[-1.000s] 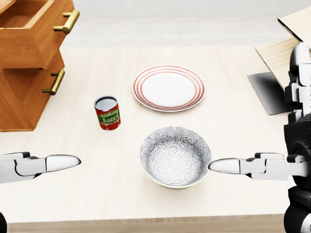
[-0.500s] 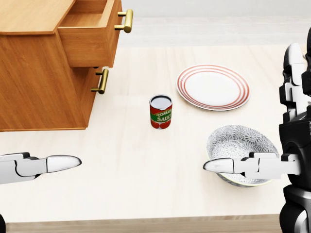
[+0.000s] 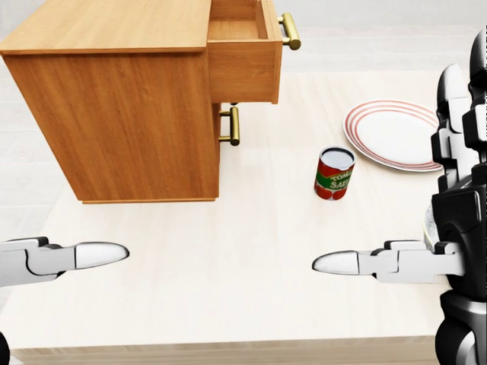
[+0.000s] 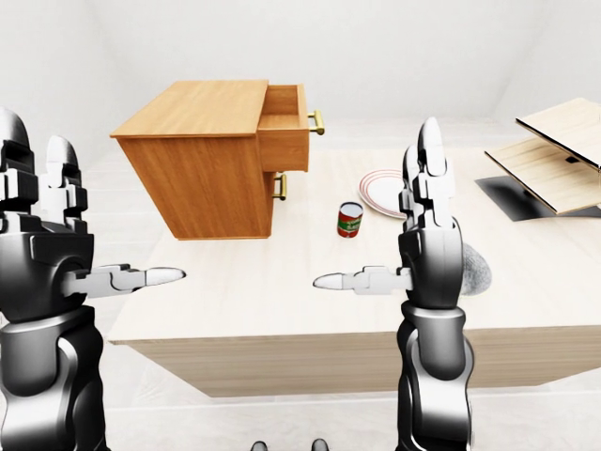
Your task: Close the top drawer of the cabinet.
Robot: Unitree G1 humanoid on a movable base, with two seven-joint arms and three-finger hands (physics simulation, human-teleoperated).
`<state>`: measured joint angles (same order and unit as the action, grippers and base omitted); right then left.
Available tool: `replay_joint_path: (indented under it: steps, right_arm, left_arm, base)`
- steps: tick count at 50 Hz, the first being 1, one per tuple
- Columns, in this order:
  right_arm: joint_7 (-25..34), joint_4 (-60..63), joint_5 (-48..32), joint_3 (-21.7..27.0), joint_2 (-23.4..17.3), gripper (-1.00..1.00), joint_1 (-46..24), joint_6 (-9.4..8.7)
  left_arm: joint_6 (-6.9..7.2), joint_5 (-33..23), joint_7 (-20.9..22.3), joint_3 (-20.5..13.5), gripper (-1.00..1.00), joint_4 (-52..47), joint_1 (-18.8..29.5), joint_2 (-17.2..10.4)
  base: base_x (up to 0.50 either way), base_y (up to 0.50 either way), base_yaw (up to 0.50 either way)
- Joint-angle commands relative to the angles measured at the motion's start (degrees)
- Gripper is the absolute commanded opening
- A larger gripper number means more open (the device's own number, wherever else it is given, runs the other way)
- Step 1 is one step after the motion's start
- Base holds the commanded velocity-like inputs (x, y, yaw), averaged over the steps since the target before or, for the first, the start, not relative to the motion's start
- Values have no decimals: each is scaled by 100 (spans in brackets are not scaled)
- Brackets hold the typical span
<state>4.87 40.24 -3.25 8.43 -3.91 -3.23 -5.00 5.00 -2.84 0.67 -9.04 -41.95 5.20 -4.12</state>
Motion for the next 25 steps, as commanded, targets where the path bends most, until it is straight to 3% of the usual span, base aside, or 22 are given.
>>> replay_joint_path:
  steps: [1,10,12,13,21,25]
  right_arm:
    - [51,-22,140,57,91,100,26,0]
    - [-24,-24,163,49,17,100,21,0]
    - [-11,26,468,175,125,100,-20,0]
    - [-61,-69,-21,-48,-136,100,49,0]
    - [-1,78,96,12,-7,100,-13,0]
    - [-29,77,218,115,30,100,-30,0]
  left_arm:
    - [0,4,15,-4,100,72,20,-2]
    - [0,17,18,-11,100,82,3,-8]
    - [0,19,16,-19,100,80,8,-8]
    - [0,31,21,-39,100,52,28,-18]
    - [0,40,12,-51,100,70,48,-27]
    - [0,27,4,-29,100,94,15,-14]
  base:
    - [0,50,0]
    - [0,50,0]
    - [0,50,0]
    - [0,50,0]
    - [0,50,0]
    - [0,-1,0]
